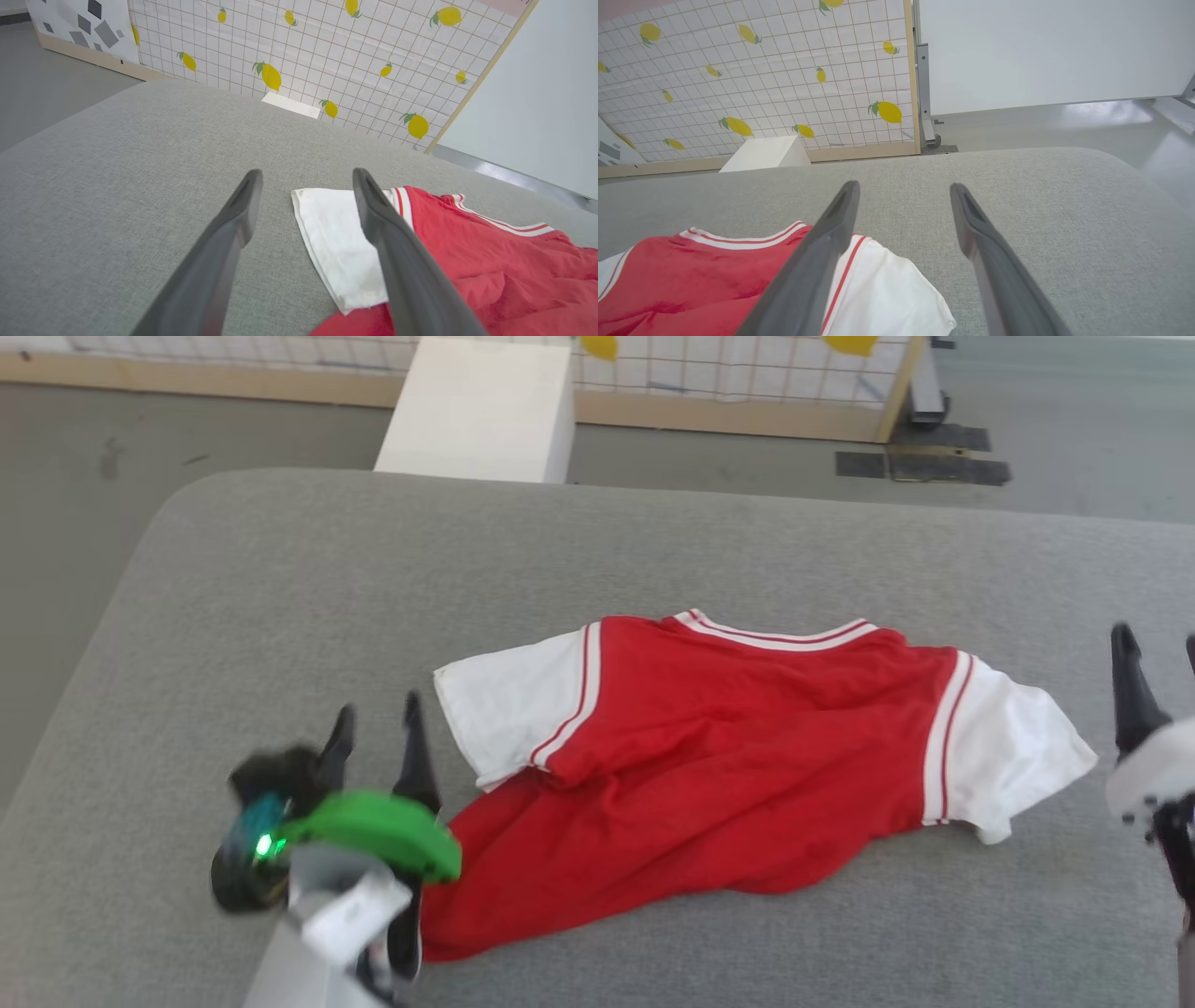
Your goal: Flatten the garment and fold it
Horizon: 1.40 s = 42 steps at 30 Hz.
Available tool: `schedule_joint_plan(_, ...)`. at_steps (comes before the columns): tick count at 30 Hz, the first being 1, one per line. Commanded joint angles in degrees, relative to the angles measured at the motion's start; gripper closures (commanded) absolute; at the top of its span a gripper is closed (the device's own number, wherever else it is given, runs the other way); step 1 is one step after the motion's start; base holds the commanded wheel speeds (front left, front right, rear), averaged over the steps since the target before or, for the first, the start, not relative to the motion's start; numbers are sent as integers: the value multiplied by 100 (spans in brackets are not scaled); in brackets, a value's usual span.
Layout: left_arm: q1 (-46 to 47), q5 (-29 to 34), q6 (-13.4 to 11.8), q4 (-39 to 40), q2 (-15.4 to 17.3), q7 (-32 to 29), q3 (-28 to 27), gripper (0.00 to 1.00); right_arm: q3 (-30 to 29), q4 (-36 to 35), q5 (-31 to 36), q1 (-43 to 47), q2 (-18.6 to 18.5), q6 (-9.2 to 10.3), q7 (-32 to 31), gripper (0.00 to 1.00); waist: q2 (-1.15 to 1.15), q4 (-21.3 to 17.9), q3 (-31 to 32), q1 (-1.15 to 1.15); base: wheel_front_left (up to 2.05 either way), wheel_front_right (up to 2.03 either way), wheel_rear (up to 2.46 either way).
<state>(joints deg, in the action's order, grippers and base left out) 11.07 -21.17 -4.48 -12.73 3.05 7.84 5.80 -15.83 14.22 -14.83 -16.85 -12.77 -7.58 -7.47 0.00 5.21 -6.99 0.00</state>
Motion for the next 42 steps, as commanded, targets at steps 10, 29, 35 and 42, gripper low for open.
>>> schedule_joint_plan(10, 1967, -11, -176, -1532, 385, -2570, 315, 0, -68, -929, 76, 783, 448, 9, -93, 0, 0, -547, -434, 0, 0, 0, 0)
schedule_joint_plan(29, 2749, 23, -276, -2916, 335, -4255, 742, 100, 100, -1282, -32, 736, 316, 9, -268, 0, 0, -647, -1099, 0, 0, 0, 0)
schedule_joint_plan(35, 2696, -213, -176, -2382, 328, -3387, 470, 100, 247, -1080, 130, 629, 14, 9, -1115, 0, 0, -551, -1027, 0, 0, 0, 0)
schedule_joint_plan(42, 2226, -391, -202, -1092, 255, -2659, 296, 100, 514, -702, 499, -271, -395, 9, -2699, 0, 0, -417, -1095, 0, 0, 0, 0)
